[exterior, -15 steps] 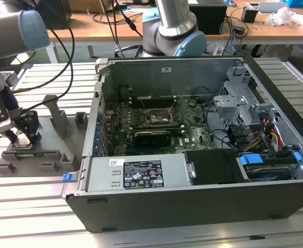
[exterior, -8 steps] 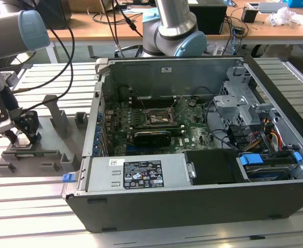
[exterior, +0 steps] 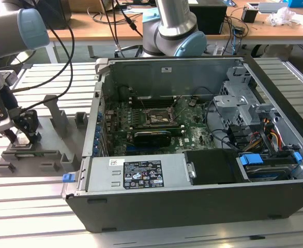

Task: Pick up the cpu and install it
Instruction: 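Pick up the cpu and move it towards the insertion slot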

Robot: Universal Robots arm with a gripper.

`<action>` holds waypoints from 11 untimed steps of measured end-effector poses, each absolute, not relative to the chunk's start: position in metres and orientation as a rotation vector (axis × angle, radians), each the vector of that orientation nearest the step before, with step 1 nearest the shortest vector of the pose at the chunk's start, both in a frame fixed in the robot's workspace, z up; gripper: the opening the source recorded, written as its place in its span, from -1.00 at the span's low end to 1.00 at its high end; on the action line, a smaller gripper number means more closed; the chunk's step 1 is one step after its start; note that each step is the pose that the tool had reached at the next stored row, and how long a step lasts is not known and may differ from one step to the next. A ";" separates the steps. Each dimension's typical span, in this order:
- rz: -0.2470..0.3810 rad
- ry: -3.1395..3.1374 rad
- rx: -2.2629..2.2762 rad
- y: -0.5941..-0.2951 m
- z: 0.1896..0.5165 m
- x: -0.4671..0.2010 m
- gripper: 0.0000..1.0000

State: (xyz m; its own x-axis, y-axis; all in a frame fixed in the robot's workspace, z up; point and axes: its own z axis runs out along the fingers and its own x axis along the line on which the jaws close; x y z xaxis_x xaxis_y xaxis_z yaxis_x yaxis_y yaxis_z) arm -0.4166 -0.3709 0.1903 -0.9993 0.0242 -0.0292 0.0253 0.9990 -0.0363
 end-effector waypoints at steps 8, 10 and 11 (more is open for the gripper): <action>-0.057 3.112 0.039 -0.371 0.198 -0.417 0.09; -0.057 3.112 0.038 -0.371 0.201 -0.417 0.09; -0.057 3.112 0.039 -0.371 0.203 -0.417 0.09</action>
State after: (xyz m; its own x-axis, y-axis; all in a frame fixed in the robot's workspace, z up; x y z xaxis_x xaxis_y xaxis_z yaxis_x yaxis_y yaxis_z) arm -0.4166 -0.3709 0.2029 -0.9993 0.0242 -0.0293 0.0253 0.9990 -0.0363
